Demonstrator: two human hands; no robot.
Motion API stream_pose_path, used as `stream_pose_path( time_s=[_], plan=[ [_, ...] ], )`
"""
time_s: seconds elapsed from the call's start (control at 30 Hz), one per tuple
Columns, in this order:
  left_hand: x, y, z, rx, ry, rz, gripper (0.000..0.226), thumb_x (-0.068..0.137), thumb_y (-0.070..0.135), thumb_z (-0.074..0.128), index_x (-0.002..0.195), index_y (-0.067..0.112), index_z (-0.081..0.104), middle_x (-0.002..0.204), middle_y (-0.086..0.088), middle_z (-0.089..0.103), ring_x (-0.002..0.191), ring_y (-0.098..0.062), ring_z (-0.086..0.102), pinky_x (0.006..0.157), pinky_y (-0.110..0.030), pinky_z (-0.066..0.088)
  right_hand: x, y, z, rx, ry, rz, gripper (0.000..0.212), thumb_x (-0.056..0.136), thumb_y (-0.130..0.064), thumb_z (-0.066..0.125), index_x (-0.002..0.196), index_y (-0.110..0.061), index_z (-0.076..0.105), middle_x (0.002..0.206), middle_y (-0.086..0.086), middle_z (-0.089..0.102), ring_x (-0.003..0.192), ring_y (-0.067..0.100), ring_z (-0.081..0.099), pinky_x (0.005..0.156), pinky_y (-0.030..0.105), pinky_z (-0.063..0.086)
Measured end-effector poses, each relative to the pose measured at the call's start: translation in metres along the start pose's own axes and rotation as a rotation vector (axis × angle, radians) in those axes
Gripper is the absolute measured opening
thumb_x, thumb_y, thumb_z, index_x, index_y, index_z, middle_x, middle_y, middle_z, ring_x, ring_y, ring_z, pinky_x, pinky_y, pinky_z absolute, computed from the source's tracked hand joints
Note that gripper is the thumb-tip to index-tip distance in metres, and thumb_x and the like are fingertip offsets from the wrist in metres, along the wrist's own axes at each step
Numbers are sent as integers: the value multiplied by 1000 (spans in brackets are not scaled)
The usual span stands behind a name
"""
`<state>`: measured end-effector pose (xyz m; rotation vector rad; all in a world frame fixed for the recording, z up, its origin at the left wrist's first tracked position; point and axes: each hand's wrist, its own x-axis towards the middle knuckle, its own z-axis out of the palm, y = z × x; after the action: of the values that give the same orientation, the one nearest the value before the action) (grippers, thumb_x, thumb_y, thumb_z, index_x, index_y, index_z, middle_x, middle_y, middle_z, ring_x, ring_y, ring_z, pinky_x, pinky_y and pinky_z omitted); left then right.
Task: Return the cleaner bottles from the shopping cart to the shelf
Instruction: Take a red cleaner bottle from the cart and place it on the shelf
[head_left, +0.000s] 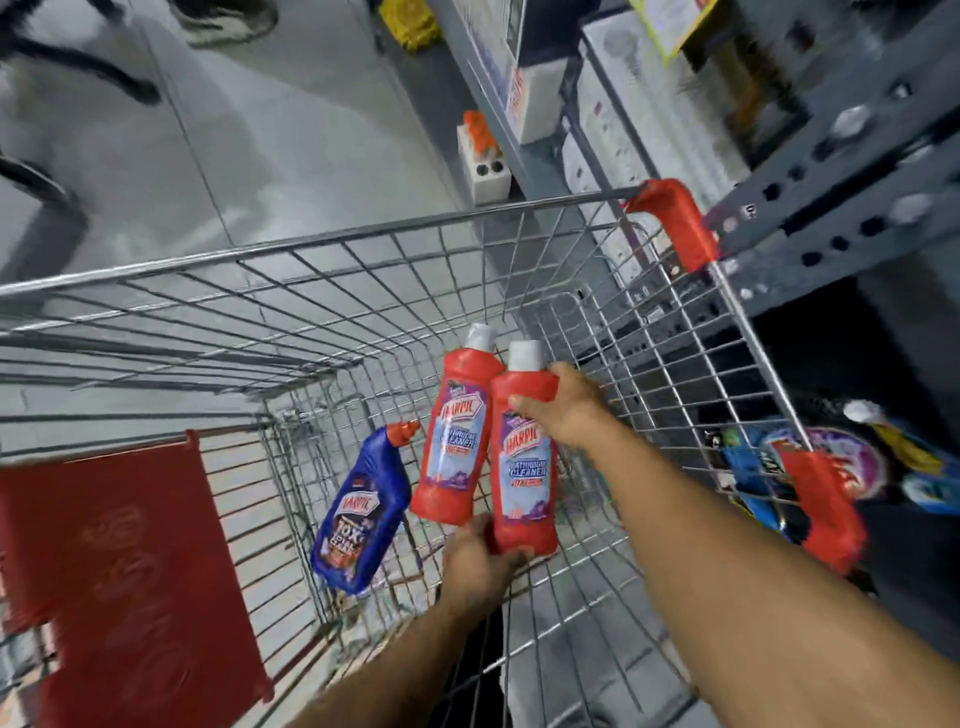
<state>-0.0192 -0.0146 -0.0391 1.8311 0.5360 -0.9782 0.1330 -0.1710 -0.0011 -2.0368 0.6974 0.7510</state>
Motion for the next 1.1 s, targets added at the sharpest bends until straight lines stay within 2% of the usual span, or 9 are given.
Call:
stream_pose_path(
  time_s=[0.1,0.23,0.33,0.47,0.53,0.6,0.77,0.93,1.1],
  plan=[
    [-17,21,-16,-17,-4,58,60,57,32,86,111,22,62,103,1,74,87,-12,71,83,-40,59,-37,-26,-22,13,7,-132,55,71,-33,79,117,-18,53,108,-1,63,95,21,61,87,37,51],
    [-66,71,-47,-45,-39,213,41,66,16,85,101,23,64,90,12,71,75,8,67,64,-10,54,-116,-64,-70,105,123,-355,56,76,-32,75,124,-19,48,103,-7,56,89,13,58,78,32,48],
    [-113,105,-67,-73,-45,362,42,59,20,88,94,26,66,91,5,75,82,-5,72,74,-26,59,-180,-86,-104,252,179,-522,52,78,-28,73,123,-26,47,99,-19,55,88,1,56,75,29,49],
    [-178,136,-83,-89,-2,535,61,47,36,92,101,25,65,92,-6,76,84,-31,73,75,-55,59,-273,-99,-145,392,297,-731,51,70,-29,79,112,-31,50,99,-17,62,92,6,64,83,29,56],
    [-210,149,-80,-51,25,661,63,45,41,92,100,27,66,92,-7,76,85,-34,72,78,-57,57,-320,-93,-165,446,348,-819,50,68,-27,81,108,-31,51,95,-16,63,87,7,67,80,27,57],
    [-240,159,-69,3,18,787,62,49,38,91,104,24,67,96,-4,77,90,-25,72,87,-48,56,-360,-80,-182,496,400,-895,50,65,-27,82,104,-35,52,95,-13,64,87,13,68,82,36,58],
    [-294,162,-1,129,-71,951,52,54,5,90,101,12,68,100,3,76,94,-14,71,90,-35,55,-444,-4,-206,454,578,-957,51,59,-41,80,103,-48,57,108,3,66,94,18,67,89,42,55],
    [-319,131,129,410,-239,1057,55,50,31,84,102,25,67,98,10,76,94,-13,71,85,-44,56,-519,151,-214,468,892,-796,64,59,-39,81,118,-32,58,107,-7,56,100,17,64,90,42,54],
    [-379,108,271,655,-415,1331,46,52,46,79,91,25,68,85,10,74,79,-10,68,72,-37,55,-598,299,-237,565,1155,-601,67,60,-37,81,122,-31,56,109,-7,56,100,13,65,90,34,54]
  ],
)
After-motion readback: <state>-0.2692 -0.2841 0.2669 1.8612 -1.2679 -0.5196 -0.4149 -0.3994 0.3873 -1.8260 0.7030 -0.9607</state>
